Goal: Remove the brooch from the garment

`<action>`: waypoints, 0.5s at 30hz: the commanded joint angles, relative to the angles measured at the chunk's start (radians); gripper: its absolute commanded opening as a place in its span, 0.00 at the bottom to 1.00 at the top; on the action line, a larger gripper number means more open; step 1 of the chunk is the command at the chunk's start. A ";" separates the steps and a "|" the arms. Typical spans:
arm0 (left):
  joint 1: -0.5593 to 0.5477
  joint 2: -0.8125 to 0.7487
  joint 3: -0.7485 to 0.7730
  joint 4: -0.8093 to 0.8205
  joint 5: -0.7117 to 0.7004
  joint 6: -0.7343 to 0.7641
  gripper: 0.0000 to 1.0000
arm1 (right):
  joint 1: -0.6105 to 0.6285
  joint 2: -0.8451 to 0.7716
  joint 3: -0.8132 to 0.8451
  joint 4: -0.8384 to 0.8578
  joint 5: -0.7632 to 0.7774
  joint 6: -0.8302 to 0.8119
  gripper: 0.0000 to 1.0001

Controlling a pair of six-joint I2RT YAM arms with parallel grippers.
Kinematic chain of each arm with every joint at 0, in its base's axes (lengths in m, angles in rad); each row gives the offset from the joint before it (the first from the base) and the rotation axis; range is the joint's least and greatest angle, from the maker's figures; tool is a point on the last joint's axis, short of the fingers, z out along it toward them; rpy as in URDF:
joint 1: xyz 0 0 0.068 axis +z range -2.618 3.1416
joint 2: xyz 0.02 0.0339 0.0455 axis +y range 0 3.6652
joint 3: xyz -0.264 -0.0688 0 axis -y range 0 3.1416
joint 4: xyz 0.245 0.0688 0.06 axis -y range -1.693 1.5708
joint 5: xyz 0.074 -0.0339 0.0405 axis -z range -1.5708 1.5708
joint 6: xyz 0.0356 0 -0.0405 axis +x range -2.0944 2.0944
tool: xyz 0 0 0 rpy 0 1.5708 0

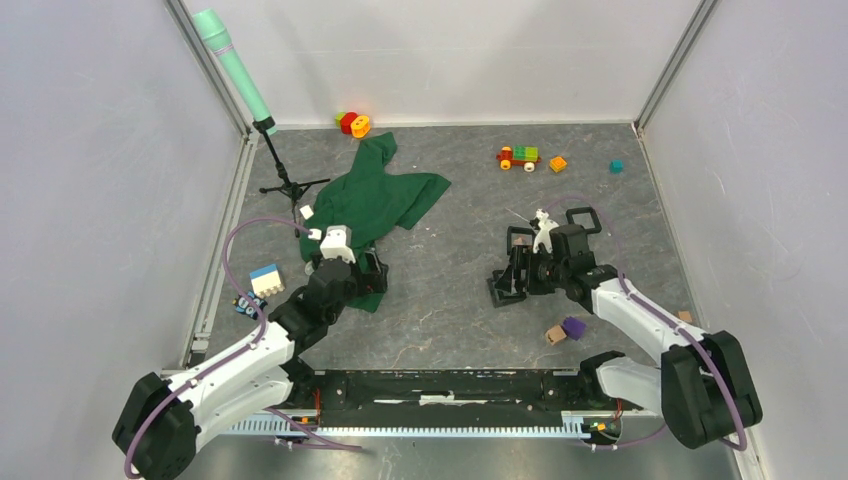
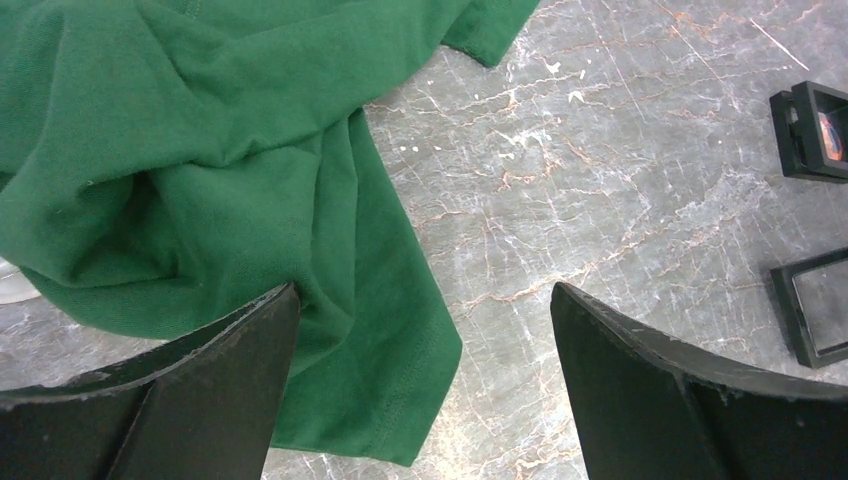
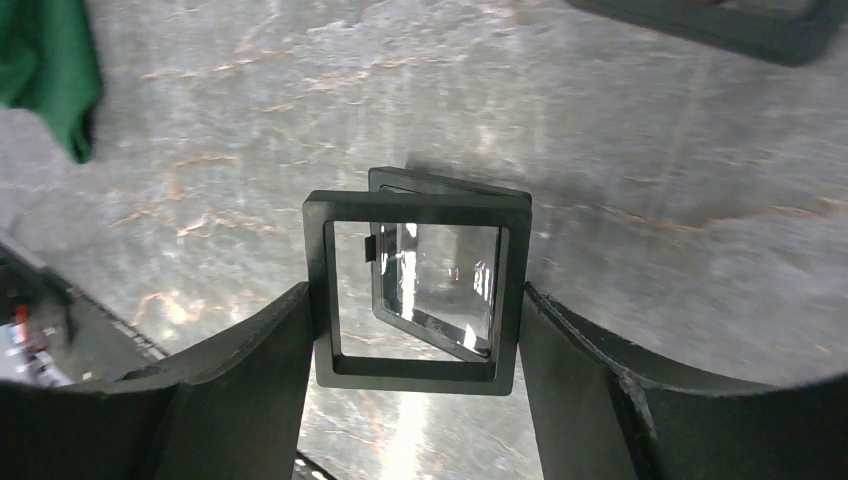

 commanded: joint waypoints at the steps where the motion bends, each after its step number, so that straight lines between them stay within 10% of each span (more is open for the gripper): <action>1: 0.004 0.006 0.048 -0.023 -0.107 -0.012 1.00 | 0.013 0.032 -0.039 0.231 -0.174 0.130 0.67; 8: 0.013 0.067 0.215 -0.302 -0.365 -0.164 1.00 | 0.053 0.117 -0.019 0.394 -0.218 0.187 0.66; 15: 0.114 0.105 0.218 -0.287 -0.331 -0.188 0.87 | 0.062 0.206 0.022 0.407 -0.262 0.145 0.66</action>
